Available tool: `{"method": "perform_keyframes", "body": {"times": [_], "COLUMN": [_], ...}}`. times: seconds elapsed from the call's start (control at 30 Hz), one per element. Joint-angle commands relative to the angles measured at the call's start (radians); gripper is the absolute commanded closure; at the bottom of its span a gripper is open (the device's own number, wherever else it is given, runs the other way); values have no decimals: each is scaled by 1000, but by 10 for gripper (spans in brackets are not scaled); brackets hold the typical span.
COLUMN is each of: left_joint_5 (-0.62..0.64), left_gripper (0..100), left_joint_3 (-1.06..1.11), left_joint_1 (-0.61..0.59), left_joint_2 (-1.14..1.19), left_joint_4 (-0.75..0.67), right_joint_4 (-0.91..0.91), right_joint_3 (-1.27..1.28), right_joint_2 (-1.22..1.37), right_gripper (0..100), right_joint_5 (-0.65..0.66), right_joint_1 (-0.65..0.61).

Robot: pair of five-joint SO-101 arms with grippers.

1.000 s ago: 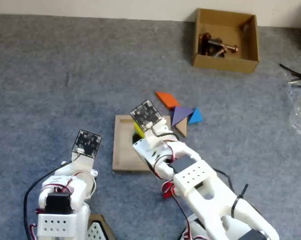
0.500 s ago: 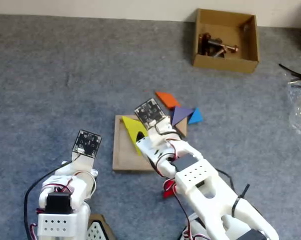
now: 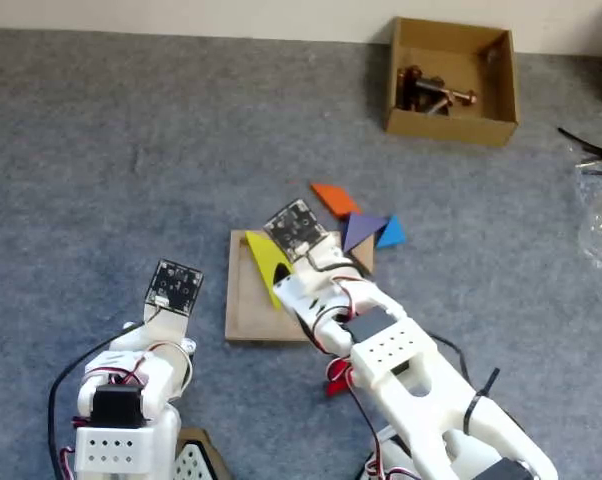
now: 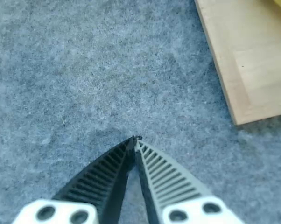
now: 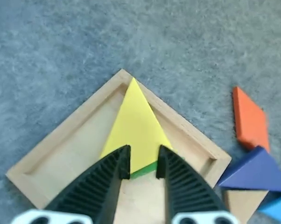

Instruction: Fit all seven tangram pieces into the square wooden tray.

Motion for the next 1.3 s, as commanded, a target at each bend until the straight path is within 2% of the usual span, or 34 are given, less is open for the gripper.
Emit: {"method": "perform_keyframes", "body": {"times": [0.0, 0.23, 0.47, 0.57, 0.87, 1.27], "left_joint_5": [8, 8, 8, 8, 8, 8], "left_gripper": [995, 995, 995, 995, 995, 995], "left_joint_3": [21, 21, 21, 21, 21, 21], "left_joint_1": [-4, -4, -4, -4, -4, -4], "left_joint_2": [-7, -7, -7, -7, -7, -7], "left_joint_4": [5, 5, 5, 5, 5, 5], "right_joint_4": [-28, -28, -108, -124, -127, -211], "right_joint_3": [-10, -13, -13, -33, -223, -255], "right_joint_2": [-5, -4, -2, 33, 363, 381], "right_gripper": [998, 995, 995, 995, 995, 995], "right_joint_5": [75, 97, 20, 41, 69, 69], "right_joint_1": [30, 128, 128, 131, 120, 102]}}
